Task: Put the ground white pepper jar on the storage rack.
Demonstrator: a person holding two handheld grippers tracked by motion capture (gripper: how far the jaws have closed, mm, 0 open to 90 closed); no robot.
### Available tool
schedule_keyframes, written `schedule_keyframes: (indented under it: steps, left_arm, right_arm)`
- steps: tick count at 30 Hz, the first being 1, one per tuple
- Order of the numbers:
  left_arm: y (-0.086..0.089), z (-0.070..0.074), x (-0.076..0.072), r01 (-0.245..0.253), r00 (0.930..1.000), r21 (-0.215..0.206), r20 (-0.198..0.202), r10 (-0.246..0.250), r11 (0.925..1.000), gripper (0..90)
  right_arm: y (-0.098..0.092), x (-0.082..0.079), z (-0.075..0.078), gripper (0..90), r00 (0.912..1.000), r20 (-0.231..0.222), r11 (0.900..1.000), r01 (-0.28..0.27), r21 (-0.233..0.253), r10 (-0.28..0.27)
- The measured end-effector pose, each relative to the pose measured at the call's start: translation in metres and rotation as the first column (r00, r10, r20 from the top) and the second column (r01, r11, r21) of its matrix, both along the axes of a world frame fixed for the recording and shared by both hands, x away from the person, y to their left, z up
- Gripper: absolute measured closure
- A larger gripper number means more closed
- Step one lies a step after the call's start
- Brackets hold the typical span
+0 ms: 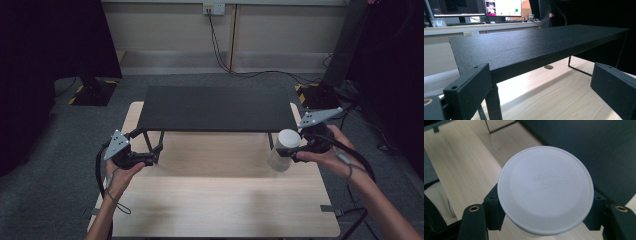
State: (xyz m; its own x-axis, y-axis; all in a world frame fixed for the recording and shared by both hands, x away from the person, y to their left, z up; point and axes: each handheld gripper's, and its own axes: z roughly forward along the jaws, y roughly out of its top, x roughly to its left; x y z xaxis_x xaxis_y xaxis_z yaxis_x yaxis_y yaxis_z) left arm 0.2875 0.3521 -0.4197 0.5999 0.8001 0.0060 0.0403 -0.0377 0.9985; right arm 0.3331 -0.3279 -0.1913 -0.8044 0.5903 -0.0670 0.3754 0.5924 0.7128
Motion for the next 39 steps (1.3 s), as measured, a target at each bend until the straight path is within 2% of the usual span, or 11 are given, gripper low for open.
schedule_keyframes:
  steps: [5, 9, 14, 18, 22, 23, 25, 34, 36, 37, 39]
  left_arm:
    - [0.001, 0.0, -0.001, -0.003, 1.0, -0.004, -0.002, 0.003, 1.0, 2.5]
    - [0.002, 0.0, 0.0, -0.007, 1.0, -0.004, -0.005, 0.007, 1.0, 2.5]
    - [0.002, 0.0, 0.0, -0.008, 0.9999, 0.005, -0.007, 0.008, 1.0, 2.6]
    - [0.002, -0.001, 0.0, -0.009, 0.9999, 0.0, -0.009, 0.009, 1.0, 2.6]
    - [0.002, -0.002, 0.001, -0.008, 0.9999, 0.002, -0.012, 0.008, 1.0, 2.7]
    - [0.002, -0.002, 0.001, -0.008, 0.9999, 0.002, -0.012, 0.008, 1.0, 2.7]
    - [0.002, -0.002, 0.001, -0.009, 0.9999, 0.005, -0.013, 0.009, 0.9999, 2.7]
    - [0.003, -0.002, 0.002, -0.01, 0.9998, 0.008, -0.015, 0.01, 0.9999, 2.7]
    - [0.003, -0.001, 0.002, -0.012, 0.9998, 0.013, -0.013, 0.012, 0.9998, 2.7]
    - [0.003, -0.002, 0.001, -0.012, 0.9999, 0.009, -0.012, 0.012, 0.9999, 2.7]
    - [0.003, -0.002, 0.001, -0.014, 0.9998, 0.008, -0.012, 0.014, 0.9999, 2.7]
  right_arm:
    - [0.001, 0.004, 0.039, 34.9, 0.9999, 0.01, 0.999, 0.003, 0.034, -0.004]
    - [0.005, 0.01, 0.066, 34.9, 0.9997, 0.025, 0.999, 0.0, 0.037, -0.001]
    - [0.014, 0.019, 0.086, 34.9, 0.9987, 0.047, 1.0, 0.02, 0.015, -0.02]
    - [0.017, 0.027, 0.089, 34.9, 0.9979, 0.052, 0.999, 0.037, 0.018, -0.038]
    - [0.026, 0.049, 0.087, 34.9, 0.9953, 0.055, 0.997, 0.08, 0.002, -0.08]
    - [0.026, 0.049, 0.087, 34.9, 0.9953, 0.055, 0.997, 0.08, 0.002, -0.08]
    - [0.031, 0.064, 0.084, 34.9, 0.9932, 0.047, 0.994, 0.107, -0.003, -0.107]
    - [0.029, 0.107, 0.069, 34.9, 0.9759, 0.046, 0.977, 0.213, 0.011, -0.214]
    - [0.03, 0.112, 0.069, 34.9, 0.9739, 0.043, 0.975, 0.223, 0.005, -0.223]
    - [0.031, 0.121, 0.066, 34.9, 0.9685, 0.04, 0.969, 0.246, -0.003, -0.246]
    - [0.031, 0.124, 0.065, 34.9, 0.9669, 0.041, 0.968, 0.252, -0.003, -0.252]
